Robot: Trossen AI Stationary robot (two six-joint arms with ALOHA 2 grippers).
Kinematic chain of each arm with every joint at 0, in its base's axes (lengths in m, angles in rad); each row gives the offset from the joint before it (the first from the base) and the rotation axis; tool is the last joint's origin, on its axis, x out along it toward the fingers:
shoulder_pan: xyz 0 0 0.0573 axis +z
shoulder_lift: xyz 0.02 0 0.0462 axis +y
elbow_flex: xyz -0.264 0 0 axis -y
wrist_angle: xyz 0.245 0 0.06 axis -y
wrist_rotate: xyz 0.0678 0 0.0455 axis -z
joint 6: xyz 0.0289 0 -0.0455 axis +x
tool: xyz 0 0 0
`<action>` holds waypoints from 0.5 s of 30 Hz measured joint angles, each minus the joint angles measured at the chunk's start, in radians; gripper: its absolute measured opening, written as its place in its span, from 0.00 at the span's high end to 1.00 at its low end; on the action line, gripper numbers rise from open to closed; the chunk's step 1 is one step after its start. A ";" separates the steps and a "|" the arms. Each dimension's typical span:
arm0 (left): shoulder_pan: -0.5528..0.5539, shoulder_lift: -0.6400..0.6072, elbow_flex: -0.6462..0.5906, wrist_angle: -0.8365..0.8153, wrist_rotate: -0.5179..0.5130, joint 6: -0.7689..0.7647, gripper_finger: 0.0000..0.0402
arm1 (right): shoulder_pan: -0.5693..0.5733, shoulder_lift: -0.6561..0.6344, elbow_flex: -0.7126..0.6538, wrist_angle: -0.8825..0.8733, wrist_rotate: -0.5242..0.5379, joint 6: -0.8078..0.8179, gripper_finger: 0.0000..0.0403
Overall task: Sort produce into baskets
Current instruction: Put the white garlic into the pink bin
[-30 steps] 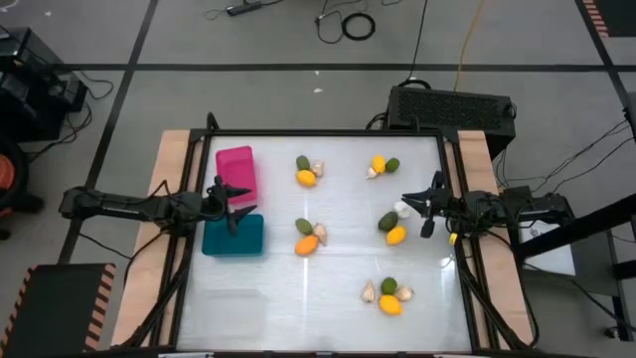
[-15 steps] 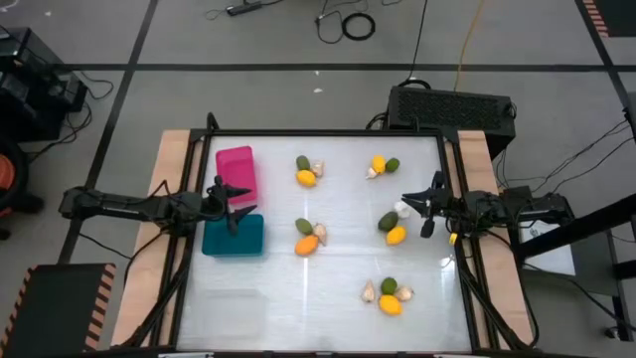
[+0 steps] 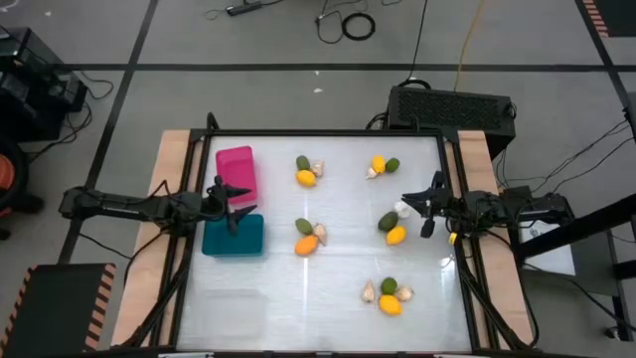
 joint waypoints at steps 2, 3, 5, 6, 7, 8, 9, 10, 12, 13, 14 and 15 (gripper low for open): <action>0.000 0.000 0.000 0.000 0.000 0.000 0.35 | 0.000 0.000 0.000 0.001 0.000 0.054 0.91; 0.000 0.000 0.000 0.000 0.000 0.000 0.35 | 0.000 0.000 0.000 0.004 0.000 0.081 0.91; 0.000 0.000 0.000 0.000 0.000 0.000 0.35 | 0.000 0.000 0.000 0.034 0.000 0.095 0.91; 0.000 0.000 0.000 0.000 0.000 0.000 0.35 | 0.000 0.001 0.000 0.070 0.000 0.084 0.91; 0.000 0.000 0.000 0.000 0.000 0.000 0.35 | 0.000 0.000 0.000 0.114 0.000 0.067 0.91; 0.000 0.000 0.000 0.000 0.000 0.000 0.35 | 0.000 0.000 0.000 0.153 0.000 0.062 0.91; 0.000 0.000 0.000 0.001 0.000 0.000 0.35 | 0.000 0.000 0.000 0.189 0.000 0.062 0.91; 0.000 0.000 0.000 0.003 0.000 0.000 0.35 | 0.000 0.000 0.000 0.227 0.001 0.068 0.91; 0.000 0.000 -0.002 0.017 0.000 -0.011 0.35 | 0.000 0.002 0.000 0.290 0.000 0.098 0.91; 0.000 0.000 -0.002 0.033 0.005 -0.048 0.35 | 0.000 0.005 0.000 0.311 -0.002 0.114 0.91; 0.000 0.000 -0.003 0.057 0.021 -0.099 0.35 | 0.000 0.008 0.000 0.323 -0.006 0.130 0.91; 0.000 0.000 -0.003 0.082 0.038 -0.147 0.35 | 0.000 0.013 0.000 0.333 -0.013 0.141 0.91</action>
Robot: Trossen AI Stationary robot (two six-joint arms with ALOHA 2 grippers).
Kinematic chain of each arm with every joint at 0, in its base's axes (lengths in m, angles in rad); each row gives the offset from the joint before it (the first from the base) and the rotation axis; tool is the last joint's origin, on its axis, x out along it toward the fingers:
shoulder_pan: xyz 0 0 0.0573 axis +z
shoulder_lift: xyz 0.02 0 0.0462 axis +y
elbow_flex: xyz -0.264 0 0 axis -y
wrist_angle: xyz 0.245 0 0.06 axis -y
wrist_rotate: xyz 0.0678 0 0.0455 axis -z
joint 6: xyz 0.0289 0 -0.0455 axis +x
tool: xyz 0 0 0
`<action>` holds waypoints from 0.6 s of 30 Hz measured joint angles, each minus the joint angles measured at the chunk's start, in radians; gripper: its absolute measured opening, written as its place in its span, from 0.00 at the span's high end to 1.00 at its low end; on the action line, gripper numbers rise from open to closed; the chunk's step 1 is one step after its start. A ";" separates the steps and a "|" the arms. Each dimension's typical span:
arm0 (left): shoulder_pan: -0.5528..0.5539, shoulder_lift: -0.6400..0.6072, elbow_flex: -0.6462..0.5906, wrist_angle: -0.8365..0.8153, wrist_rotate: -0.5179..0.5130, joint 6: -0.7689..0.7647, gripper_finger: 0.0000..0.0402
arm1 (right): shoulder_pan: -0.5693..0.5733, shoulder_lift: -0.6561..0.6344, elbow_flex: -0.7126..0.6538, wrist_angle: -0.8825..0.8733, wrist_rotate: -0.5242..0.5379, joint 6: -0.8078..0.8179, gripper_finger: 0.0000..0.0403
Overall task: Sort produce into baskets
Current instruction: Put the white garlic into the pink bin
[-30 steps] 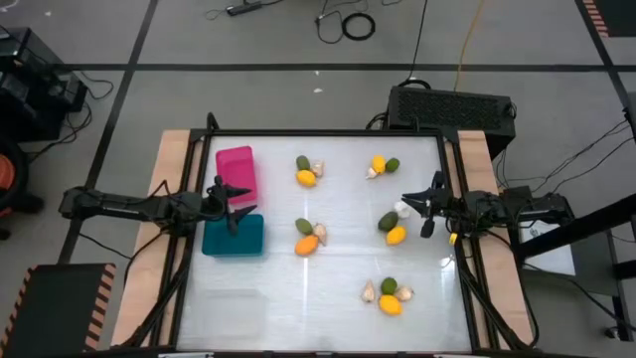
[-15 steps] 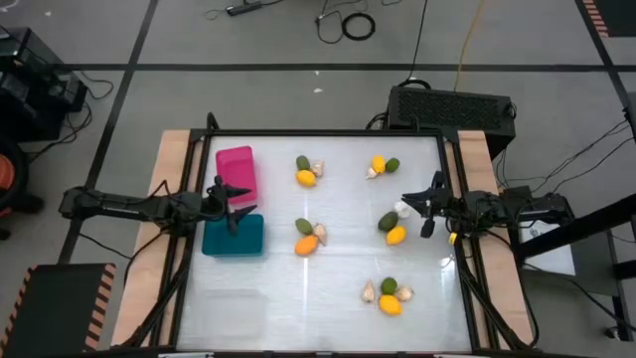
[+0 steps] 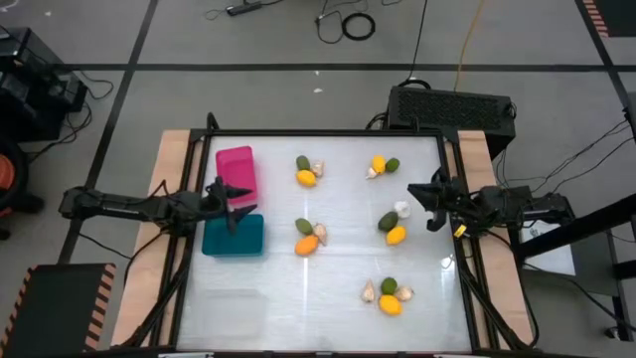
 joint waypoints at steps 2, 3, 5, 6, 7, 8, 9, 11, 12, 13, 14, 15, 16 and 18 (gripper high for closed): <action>0.000 0.000 0.000 0.039 0.005 -0.036 0.35 | 0.000 0.019 0.000 0.029 -0.016 0.016 0.91; 0.000 0.000 0.000 0.052 0.004 -0.031 0.35 | 0.000 0.029 0.000 0.041 -0.018 0.018 0.91; 0.000 0.000 0.000 0.071 -0.007 -0.010 0.35 | 0.000 0.054 0.000 0.067 -0.018 0.032 0.91; 0.000 0.000 0.000 0.078 -0.013 0.005 0.35 | 0.000 0.069 0.000 0.091 -0.018 0.056 0.91; 0.000 0.000 0.000 0.085 -0.017 0.019 0.35 | 0.001 0.085 0.000 0.116 -0.018 0.089 0.91; 0.000 0.000 0.000 0.098 -0.019 0.021 0.35 | 0.002 0.105 0.000 0.148 -0.023 0.126 0.91; 0.000 0.000 0.000 0.118 -0.020 0.019 0.35 | 0.002 0.125 0.000 0.182 -0.040 0.152 0.91; 0.000 0.000 0.000 0.168 -0.020 0.019 0.35 | 0.002 0.174 0.000 0.249 -0.093 0.181 0.91; 0.000 0.000 0.000 0.194 -0.020 0.021 0.35 | 0.002 0.201 0.000 0.281 -0.114 0.200 0.91; 0.000 0.000 0.001 0.213 -0.019 0.020 0.35 | 0.002 0.229 0.000 0.313 -0.123 0.220 0.91; 0.000 0.000 0.002 0.227 -0.012 0.021 0.35 | 0.002 0.258 0.000 0.341 -0.123 0.239 0.91; 0.000 0.000 0.002 0.233 -0.002 0.022 0.35 | 0.002 0.288 0.000 0.368 -0.123 0.256 0.91; 0.000 0.000 0.002 0.235 0.011 0.021 0.35 | 0.002 0.320 0.000 0.399 -0.123 0.270 0.91; 0.000 0.000 0.002 0.235 0.042 0.016 0.35 | 0.002 0.393 0.000 0.469 -0.123 0.291 0.91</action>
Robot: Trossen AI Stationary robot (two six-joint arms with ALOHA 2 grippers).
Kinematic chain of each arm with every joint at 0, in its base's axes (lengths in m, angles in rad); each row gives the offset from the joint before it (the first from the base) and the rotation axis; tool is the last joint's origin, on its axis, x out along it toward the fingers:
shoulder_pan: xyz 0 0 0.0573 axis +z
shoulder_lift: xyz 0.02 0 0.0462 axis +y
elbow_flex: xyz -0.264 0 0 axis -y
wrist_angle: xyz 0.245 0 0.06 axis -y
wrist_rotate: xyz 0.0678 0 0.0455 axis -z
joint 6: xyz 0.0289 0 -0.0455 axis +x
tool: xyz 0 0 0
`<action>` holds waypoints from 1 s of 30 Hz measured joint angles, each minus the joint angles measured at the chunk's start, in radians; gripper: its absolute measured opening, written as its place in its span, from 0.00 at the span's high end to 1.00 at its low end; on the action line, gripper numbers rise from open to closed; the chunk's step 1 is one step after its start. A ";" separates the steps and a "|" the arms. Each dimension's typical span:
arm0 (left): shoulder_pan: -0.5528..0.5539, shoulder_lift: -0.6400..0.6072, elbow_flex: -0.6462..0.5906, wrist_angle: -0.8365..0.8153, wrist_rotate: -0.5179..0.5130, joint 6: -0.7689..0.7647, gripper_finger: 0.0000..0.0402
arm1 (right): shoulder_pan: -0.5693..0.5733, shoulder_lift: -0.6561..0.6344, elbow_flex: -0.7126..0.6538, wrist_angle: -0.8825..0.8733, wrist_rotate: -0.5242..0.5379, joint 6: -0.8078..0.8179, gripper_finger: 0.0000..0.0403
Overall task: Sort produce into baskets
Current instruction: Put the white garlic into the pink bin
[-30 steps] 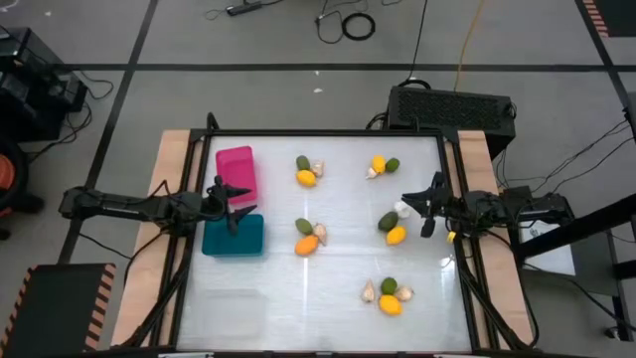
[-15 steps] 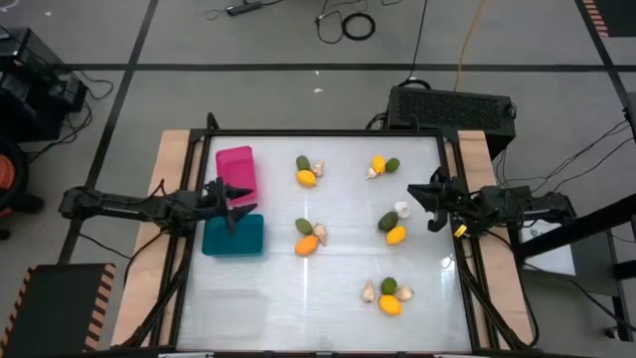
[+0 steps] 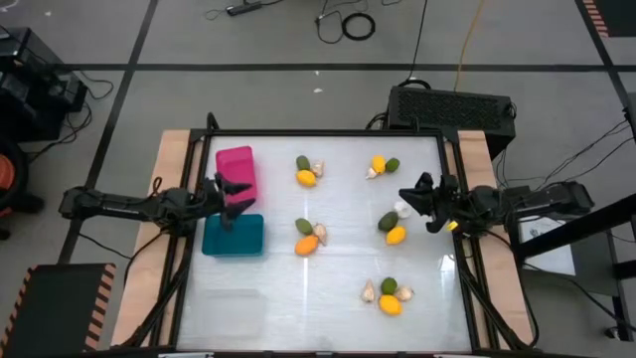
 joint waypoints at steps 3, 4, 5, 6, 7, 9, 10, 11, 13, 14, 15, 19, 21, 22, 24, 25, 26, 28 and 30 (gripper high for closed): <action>0.000 0.000 0.000 0.021 0.083 0.030 0.35 | 0.001 0.115 0.003 0.102 0.000 0.015 0.91; 0.000 0.002 0.000 0.048 0.116 0.050 0.35 | 0.001 0.151 0.013 0.113 -0.001 0.016 0.91; 0.000 0.008 0.005 0.073 0.142 0.064 0.35 | 0.002 0.185 0.032 0.113 -0.005 0.016 0.91; 0.000 0.015 0.016 0.092 0.165 0.080 0.35 | 0.002 0.215 0.057 0.105 -0.024 0.016 0.91; 0.000 0.022 0.031 0.103 0.183 0.093 0.35 | 0.003 0.243 0.084 0.093 -0.047 0.016 0.91; 0.000 0.047 0.072 0.098 0.204 0.151 0.35 | 0.007 0.299 0.160 0.035 -0.095 0.015 0.91; 0.000 0.067 0.091 0.089 0.209 0.174 0.35 | 0.011 0.325 0.203 -0.022 -0.115 0.013 0.91; 0.000 0.091 0.114 0.073 0.210 0.186 0.35 | 0.015 0.352 0.252 -0.094 -0.129 0.005 0.91; -0.002 0.147 0.165 0.037 0.214 0.215 0.35 | 0.026 0.412 0.365 -0.274 -0.131 -0.024 0.91; -0.004 0.179 0.194 0.020 0.218 0.237 0.35 | 0.030 0.447 0.422 -0.364 -0.129 -0.045 0.91; -0.009 0.216 0.227 -0.005 0.219 0.262 0.35 | 0.032 0.485 0.479 -0.449 -0.128 -0.069 0.91; -0.022 0.346 0.391 -0.241 0.193 0.417 0.35 | 0.034 0.647 0.675 -0.713 -0.127 -0.152 0.91; -0.021 0.394 0.471 -0.349 0.157 0.471 0.35 | 0.033 0.716 0.762 -0.840 -0.126 -0.183 0.91; -0.021 0.414 0.508 -0.381 0.149 0.477 0.35 | 0.032 0.749 0.807 -0.909 -0.126 -0.194 0.91; -0.021 0.442 0.558 -0.422 0.144 0.481 0.35 | 0.031 0.811 0.892 -1.061 -0.123 -0.198 0.91; -0.021 0.452 0.572 -0.431 0.144 0.488 0.35 | 0.028 0.842 0.935 -1.127 -0.115 -0.195 0.91; -0.021 0.458 0.577 -0.432 0.145 0.495 0.35 | 0.026 0.871 0.972 -1.191 -0.101 -0.192 0.90; -0.021 0.461 0.576 -0.430 0.148 0.493 0.35 | 0.024 0.925 1.039 -1.307 -0.092 -0.190 0.89; -0.022 0.464 0.562 -0.443 0.177 0.470 0.35 | 0.024 0.980 1.094 -1.412 -0.090 -0.190 0.85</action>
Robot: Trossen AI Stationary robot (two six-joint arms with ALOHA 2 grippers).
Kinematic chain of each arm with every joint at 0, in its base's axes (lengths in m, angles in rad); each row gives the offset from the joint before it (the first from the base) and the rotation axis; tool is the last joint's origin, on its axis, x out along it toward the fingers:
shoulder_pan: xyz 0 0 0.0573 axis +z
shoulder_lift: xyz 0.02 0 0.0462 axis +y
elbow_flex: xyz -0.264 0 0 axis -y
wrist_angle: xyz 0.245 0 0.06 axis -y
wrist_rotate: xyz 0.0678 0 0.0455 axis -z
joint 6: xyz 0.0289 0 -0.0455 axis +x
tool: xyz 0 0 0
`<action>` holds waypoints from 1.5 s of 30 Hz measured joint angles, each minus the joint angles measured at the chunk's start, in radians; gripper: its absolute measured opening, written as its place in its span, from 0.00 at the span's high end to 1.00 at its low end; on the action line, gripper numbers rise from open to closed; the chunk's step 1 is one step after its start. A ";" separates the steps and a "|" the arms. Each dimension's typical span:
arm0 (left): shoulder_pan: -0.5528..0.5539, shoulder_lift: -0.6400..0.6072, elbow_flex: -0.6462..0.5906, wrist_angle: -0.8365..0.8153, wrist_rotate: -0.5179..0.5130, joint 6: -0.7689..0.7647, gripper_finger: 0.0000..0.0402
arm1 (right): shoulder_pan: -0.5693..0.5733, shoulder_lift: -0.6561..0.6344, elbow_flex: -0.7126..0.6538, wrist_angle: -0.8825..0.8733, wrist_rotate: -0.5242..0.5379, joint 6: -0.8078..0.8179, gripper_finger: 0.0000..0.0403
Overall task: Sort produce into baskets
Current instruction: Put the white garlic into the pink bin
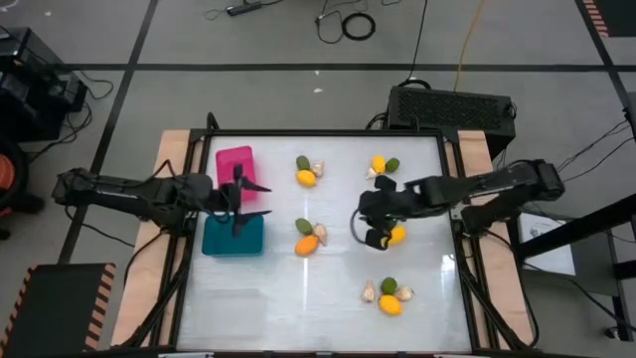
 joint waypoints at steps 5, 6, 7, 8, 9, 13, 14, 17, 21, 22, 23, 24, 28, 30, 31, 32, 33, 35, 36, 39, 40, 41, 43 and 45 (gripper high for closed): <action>0.000 0.014 -0.009 -0.039 0.027 0.026 0.35 | 0.000 0.126 0.117 -0.281 -0.005 0.017 0.71; 0.000 0.014 -0.008 -0.050 0.028 0.027 0.35 | -0.002 0.147 0.137 -0.347 -0.005 0.028 0.68; 0.000 0.016 -0.008 -0.061 0.028 0.026 0.35 | -0.008 0.167 0.154 -0.411 -0.006 0.046 0.64; 0.000 0.017 -0.009 -0.069 0.029 0.025 0.35 | -0.017 0.187 0.169 -0.472 -0.007 0.069 0.61; 0.000 0.017 -0.009 -0.069 0.032 0.018 0.35 | -0.027 0.202 0.177 -0.528 -0.007 0.096 0.58; 0.000 0.026 -0.009 -0.114 0.089 -0.069 0.35 | -0.080 0.255 0.181 -0.705 -0.016 0.158 0.47; 0.000 0.029 -0.009 -0.127 0.099 -0.077 0.35 | -0.093 0.264 0.181 -0.730 -0.016 0.144 0.45; 0.000 0.030 -0.009 -0.170 0.110 -0.100 0.35 | -0.135 0.286 0.181 -0.738 -0.017 0.060 0.41; 0.000 0.030 -0.009 -0.233 0.102 -0.175 0.35 | -0.204 0.290 0.181 -0.720 -0.042 0.006 0.40; 0.000 0.029 -0.009 -0.254 0.089 -0.183 0.35 | -0.219 0.290 0.181 -0.722 -0.042 0.006 0.40; -0.001 0.026 -0.009 -0.273 0.064 -0.191 0.35 | -0.232 0.290 0.181 -0.725 -0.043 0.007 0.41; -0.001 0.021 -0.009 -0.290 0.031 -0.208 0.35 | -0.241 0.290 0.181 -0.727 -0.045 0.005 0.41; -0.014 -0.033 -0.009 -0.388 -0.074 -0.259 0.35 | -0.262 0.290 0.171 -0.696 -0.062 -0.049 0.43; -0.031 -0.090 -0.009 -0.423 -0.105 -0.265 0.35 | -0.263 0.290 0.145 -0.692 -0.062 -0.060 0.43; -0.040 -0.124 -0.009 -0.440 -0.127 -0.273 0.35 | -0.263 0.290 0.129 -0.702 -0.063 -0.061 0.43; -0.051 -0.155 -0.009 -0.443 -0.148 -0.283 0.35 | -0.263 0.290 0.107 -0.702 -0.063 -0.065 0.43; -0.061 -0.192 -0.009 -0.437 -0.168 -0.287 0.35 | -0.263 0.290 0.084 -0.693 -0.063 -0.073 0.43; -0.079 -0.256 -0.009 -0.437 -0.190 -0.292 0.35 | -0.263 0.290 0.033 -0.656 -0.063 -0.105 0.43; -0.087 -0.282 -0.012 -0.427 -0.191 -0.299 0.35 | -0.262 0.291 0.010 -0.634 -0.063 -0.127 0.43; -0.104 -0.342 -0.036 -0.373 -0.194 -0.299 0.35 | -0.261 0.291 -0.040 -0.602 -0.056 -0.171 0.43; -0.106 -0.350 -0.043 -0.364 -0.194 -0.288 0.35 | -0.261 0.291 -0.048 -0.593 -0.043 -0.173 0.43; -0.107 -0.356 -0.048 -0.354 -0.194 -0.285 0.35 | -0.261 0.291 -0.054 -0.587 -0.033 -0.172 0.43; -0.109 -0.361 -0.056 -0.336 -0.194 -0.281 0.35 | -0.261 0.290 -0.060 -0.586 -0.030 -0.172 0.43; -0.109 -0.360 -0.061 -0.315 -0.194 -0.269 0.35 | -0.261 0.290 -0.063 -0.569 -0.029 -0.173 0.43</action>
